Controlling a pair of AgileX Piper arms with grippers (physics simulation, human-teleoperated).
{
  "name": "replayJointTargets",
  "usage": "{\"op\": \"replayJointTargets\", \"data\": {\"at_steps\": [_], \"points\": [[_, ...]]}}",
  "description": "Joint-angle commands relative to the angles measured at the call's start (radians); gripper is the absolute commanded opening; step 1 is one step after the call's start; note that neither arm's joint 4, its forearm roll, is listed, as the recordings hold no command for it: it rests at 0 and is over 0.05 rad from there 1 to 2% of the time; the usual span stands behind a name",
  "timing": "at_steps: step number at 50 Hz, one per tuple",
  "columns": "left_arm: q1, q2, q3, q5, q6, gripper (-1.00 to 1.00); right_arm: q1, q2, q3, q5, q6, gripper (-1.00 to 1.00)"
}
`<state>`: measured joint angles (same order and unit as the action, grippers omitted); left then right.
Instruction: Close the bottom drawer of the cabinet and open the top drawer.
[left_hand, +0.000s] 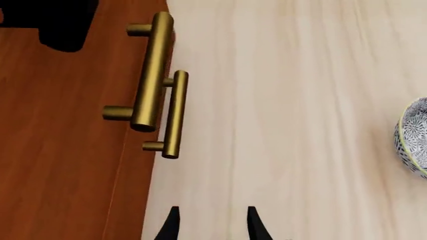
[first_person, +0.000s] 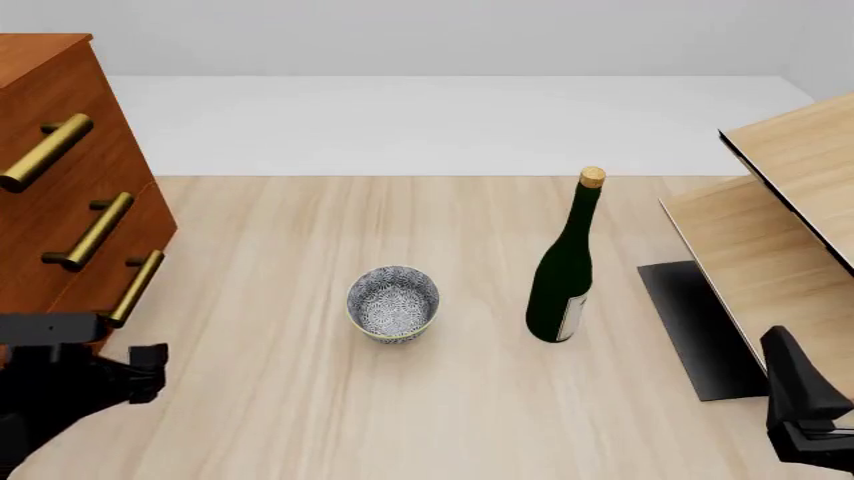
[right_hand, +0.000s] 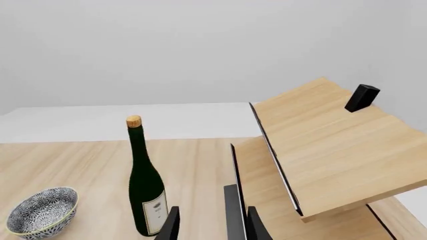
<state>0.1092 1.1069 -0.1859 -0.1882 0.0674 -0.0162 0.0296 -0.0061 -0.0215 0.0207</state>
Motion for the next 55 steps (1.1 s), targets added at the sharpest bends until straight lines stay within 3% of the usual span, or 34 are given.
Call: {"op": "replayJointTargets", "data": {"at_steps": [1,8,13,16,23,26,29,32,36,39,47,49,53,55], "points": [[-0.085,-0.045,-0.007,0.029,0.025,1.0,-0.001,-0.003,0.0,0.003,0.001,1.0],[-0.145,-0.058,-0.029,0.052,0.023,1.0,-0.002,-0.004,-0.001,0.005,0.002,1.0],[-0.162,-0.142,-0.02,0.064,0.123,1.0,-0.002,-0.003,-0.001,0.003,0.002,1.0],[-0.201,-0.155,-0.024,0.058,0.14,1.0,-0.003,-0.003,-0.001,0.003,0.002,1.0],[-0.237,-0.265,0.017,0.037,0.324,1.0,-0.004,0.001,-0.001,-0.001,0.001,1.0],[-0.257,-0.283,0.022,0.027,0.358,1.0,-0.003,0.001,0.0,-0.001,-0.001,1.0],[-0.264,-0.262,0.015,0.026,0.339,1.0,-0.004,0.0,0.0,-0.001,-0.001,1.0],[-0.262,-0.304,0.05,-0.004,0.435,1.0,-0.004,0.002,0.0,-0.002,-0.001,1.0],[-0.282,-0.295,0.051,-0.019,0.47,1.0,-0.003,0.0,-0.001,0.0,0.0,1.0],[-0.292,-0.287,0.03,-0.003,0.458,1.0,-0.004,-0.001,-0.001,0.0,0.0,1.0],[-0.317,-0.338,0.038,-0.031,0.589,1.0,-0.003,0.0,0.0,-0.001,-0.001,1.0],[-0.321,-0.332,0.02,-0.013,0.576,1.0,-0.003,-0.001,0.0,0.0,-0.002,1.0],[-0.339,-0.347,0.039,-0.051,0.674,1.0,-0.003,-0.002,0.0,0.001,-0.002,1.0],[-0.346,-0.34,0.025,-0.04,0.676,1.0,-0.003,-0.002,0.0,0.0,-0.002,1.0]]}}
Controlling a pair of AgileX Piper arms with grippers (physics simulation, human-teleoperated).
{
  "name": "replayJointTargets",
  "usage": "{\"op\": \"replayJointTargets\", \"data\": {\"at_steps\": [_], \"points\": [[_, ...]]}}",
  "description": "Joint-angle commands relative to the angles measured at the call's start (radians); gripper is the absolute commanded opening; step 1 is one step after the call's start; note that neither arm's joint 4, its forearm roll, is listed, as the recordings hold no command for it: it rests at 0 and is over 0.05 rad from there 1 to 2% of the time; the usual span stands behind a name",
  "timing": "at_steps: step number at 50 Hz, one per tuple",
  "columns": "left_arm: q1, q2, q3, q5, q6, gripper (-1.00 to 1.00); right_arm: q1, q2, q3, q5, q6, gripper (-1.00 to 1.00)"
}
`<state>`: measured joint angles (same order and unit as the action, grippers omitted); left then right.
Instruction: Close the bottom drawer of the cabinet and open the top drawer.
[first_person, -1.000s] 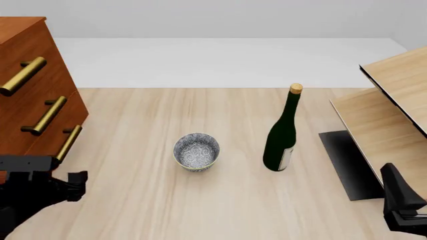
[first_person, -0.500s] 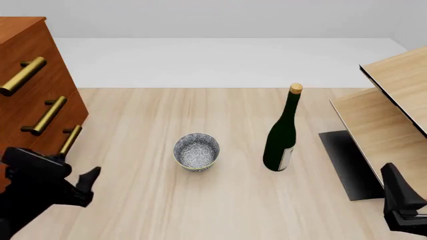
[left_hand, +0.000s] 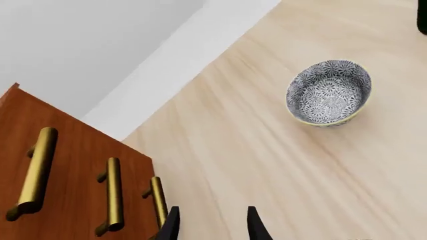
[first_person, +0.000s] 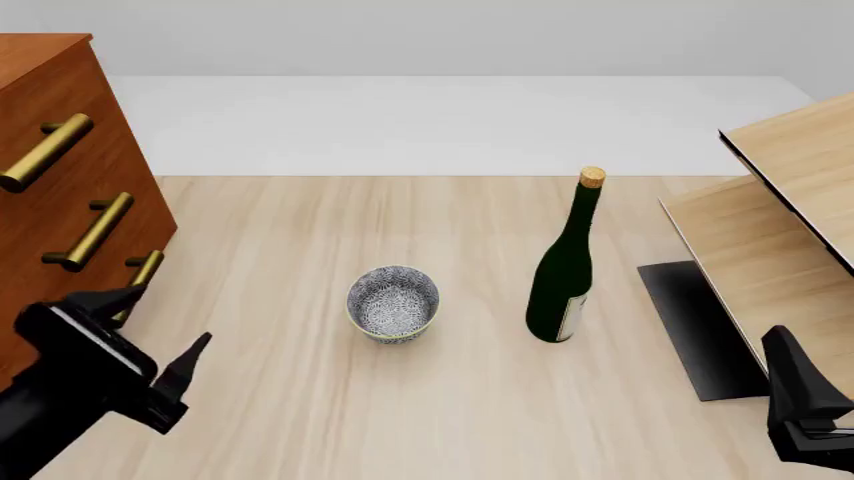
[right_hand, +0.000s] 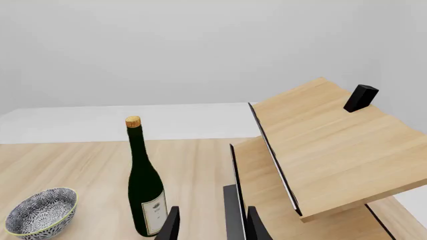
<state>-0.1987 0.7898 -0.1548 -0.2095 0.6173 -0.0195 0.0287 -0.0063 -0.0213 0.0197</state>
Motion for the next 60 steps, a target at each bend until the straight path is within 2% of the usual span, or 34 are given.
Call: {"op": "replayJointTargets", "data": {"at_steps": [1,2,3,4,7,13,15,19,20,24,32,39,41,43,47,49,53,60], "points": [[-0.047,-0.018,-0.007,-0.024,0.136,1.0,0.0,-0.001,0.001,0.001,-0.001,1.0],[-0.057,-0.013,-0.027,-0.004,0.128,1.0,0.0,-0.002,0.001,0.001,-0.002,1.0],[-0.076,0.019,-0.031,-0.015,0.144,1.0,0.0,-0.002,0.001,0.002,-0.002,1.0],[-0.065,-0.018,-0.014,-0.026,0.194,1.0,0.001,-0.003,0.001,0.002,-0.002,1.0],[-0.06,-0.024,-0.021,-0.011,0.23,1.0,0.002,-0.006,0.001,0.005,-0.002,1.0],[-0.054,-0.02,-0.05,0.025,0.247,1.0,0.003,-0.012,0.001,0.012,-0.003,1.0],[-0.043,-0.016,-0.05,0.028,0.273,1.0,0.004,-0.014,0.001,0.013,-0.002,1.0],[-0.028,-0.028,-0.093,0.082,0.256,1.0,0.004,-0.016,0.001,0.015,-0.003,1.0],[-0.016,-0.038,-0.062,0.058,0.319,1.0,0.005,-0.016,0.001,0.015,-0.003,1.0],[-0.006,-0.042,-0.093,0.103,0.318,1.0,0.003,-0.014,0.001,0.013,-0.003,1.0],[0.06,-0.084,-0.085,0.106,0.416,1.0,0.006,-0.014,0.0,0.014,-0.004,1.0],[0.087,-0.085,-0.111,0.129,0.454,1.0,0.008,-0.009,0.0,0.008,-0.004,1.0],[0.101,-0.092,-0.091,0.112,0.498,1.0,0.008,-0.006,0.0,0.006,-0.003,1.0],[0.11,-0.094,-0.115,0.13,0.48,1.0,0.007,-0.004,0.001,0.003,-0.003,1.0],[0.133,-0.094,-0.115,0.129,0.509,1.0,0.008,-0.002,0.0,0.002,-0.002,1.0],[0.136,-0.094,-0.13,0.143,0.5,1.0,0.007,-0.001,0.001,0.001,-0.002,1.0],[0.17,-0.112,-0.121,0.126,0.551,1.0,0.007,0.001,0.0,0.0,0.0,1.0],[0.184,-0.094,-0.153,0.125,0.562,1.0,0.006,-0.002,0.0,0.003,0.002,1.0]]}}
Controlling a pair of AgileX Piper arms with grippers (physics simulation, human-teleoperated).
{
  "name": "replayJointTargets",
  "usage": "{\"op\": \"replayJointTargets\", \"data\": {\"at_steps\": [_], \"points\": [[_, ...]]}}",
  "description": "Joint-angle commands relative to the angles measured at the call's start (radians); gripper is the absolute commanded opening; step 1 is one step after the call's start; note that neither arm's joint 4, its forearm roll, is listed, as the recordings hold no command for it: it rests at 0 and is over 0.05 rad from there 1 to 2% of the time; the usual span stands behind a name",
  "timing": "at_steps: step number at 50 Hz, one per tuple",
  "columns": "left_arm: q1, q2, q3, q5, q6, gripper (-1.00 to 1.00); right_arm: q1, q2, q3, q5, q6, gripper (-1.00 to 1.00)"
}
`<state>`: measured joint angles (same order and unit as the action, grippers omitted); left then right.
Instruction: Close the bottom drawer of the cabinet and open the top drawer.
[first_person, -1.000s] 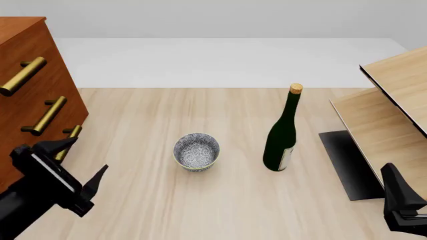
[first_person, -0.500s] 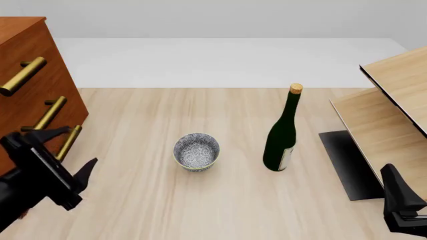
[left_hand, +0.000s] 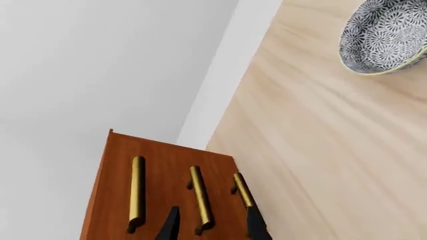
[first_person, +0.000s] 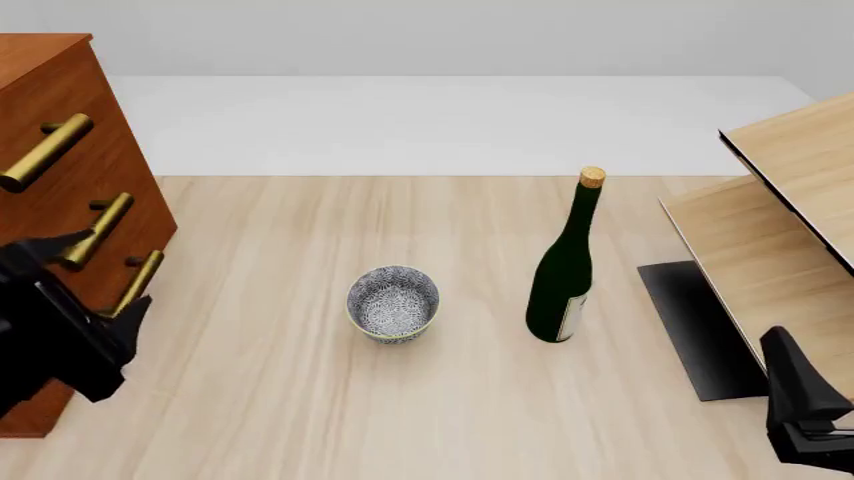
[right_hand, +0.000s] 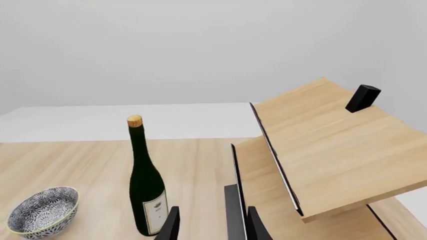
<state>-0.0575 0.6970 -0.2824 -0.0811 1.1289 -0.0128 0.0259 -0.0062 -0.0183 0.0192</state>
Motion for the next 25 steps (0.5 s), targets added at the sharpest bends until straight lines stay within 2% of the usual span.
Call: {"op": "replayJointTargets", "data": {"at_steps": [1,4,6,9,25], "points": [[0.047,0.001,-0.02,-0.018,0.064,1.0,-0.001,0.0,-0.001,0.001,0.003,1.0],[0.054,0.008,-0.019,-0.032,0.076,1.0,-0.001,-0.001,-0.001,0.003,0.004,1.0],[0.08,0.006,0.011,-0.091,0.129,1.0,-0.002,-0.003,-0.001,0.004,0.005,1.0],[0.074,0.023,-0.016,-0.069,0.112,1.0,-0.002,-0.006,-0.001,0.007,0.006,1.0],[0.139,0.04,-0.044,-0.103,0.161,1.0,-0.001,-0.01,-0.001,0.012,0.007,1.0]]}}
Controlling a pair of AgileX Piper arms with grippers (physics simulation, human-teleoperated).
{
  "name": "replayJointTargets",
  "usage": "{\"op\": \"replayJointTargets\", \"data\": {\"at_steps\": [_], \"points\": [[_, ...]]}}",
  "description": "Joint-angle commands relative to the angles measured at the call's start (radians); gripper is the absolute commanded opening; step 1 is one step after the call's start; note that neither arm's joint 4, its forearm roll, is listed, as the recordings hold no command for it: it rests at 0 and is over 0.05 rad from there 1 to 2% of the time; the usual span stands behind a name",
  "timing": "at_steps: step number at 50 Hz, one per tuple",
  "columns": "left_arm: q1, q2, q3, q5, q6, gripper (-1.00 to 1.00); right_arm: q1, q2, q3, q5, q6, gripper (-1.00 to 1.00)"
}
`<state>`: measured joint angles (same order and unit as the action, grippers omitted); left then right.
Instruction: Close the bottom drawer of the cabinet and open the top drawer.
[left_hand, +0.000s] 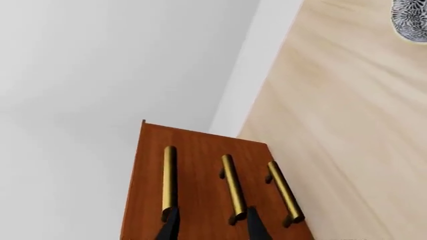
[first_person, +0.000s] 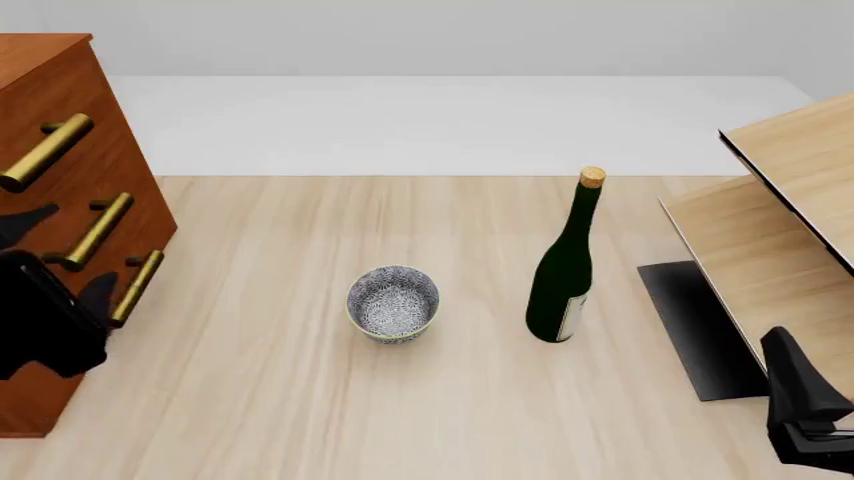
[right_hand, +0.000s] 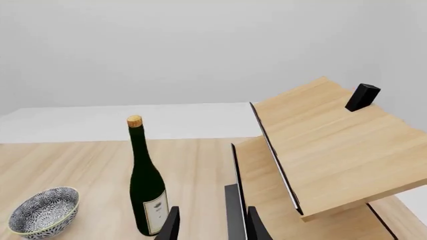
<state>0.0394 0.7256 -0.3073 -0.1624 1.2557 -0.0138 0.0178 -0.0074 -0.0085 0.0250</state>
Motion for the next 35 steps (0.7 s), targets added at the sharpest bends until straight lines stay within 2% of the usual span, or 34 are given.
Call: {"op": "replayJointTargets", "data": {"at_steps": [1,14,32,35], "points": [[0.043,0.011,-0.019,-0.021,0.035,1.0,0.0,-0.002,0.0,0.002,0.001,1.0],[0.095,0.055,-0.054,-0.086,0.08,1.0,0.0,-0.003,0.001,0.001,-0.002,1.0],[0.136,0.11,-0.085,-0.12,0.088,1.0,0.0,0.0,0.001,-0.003,-0.005,1.0],[0.139,0.129,-0.079,-0.145,0.107,1.0,0.0,0.0,0.001,-0.003,-0.004,1.0]]}}
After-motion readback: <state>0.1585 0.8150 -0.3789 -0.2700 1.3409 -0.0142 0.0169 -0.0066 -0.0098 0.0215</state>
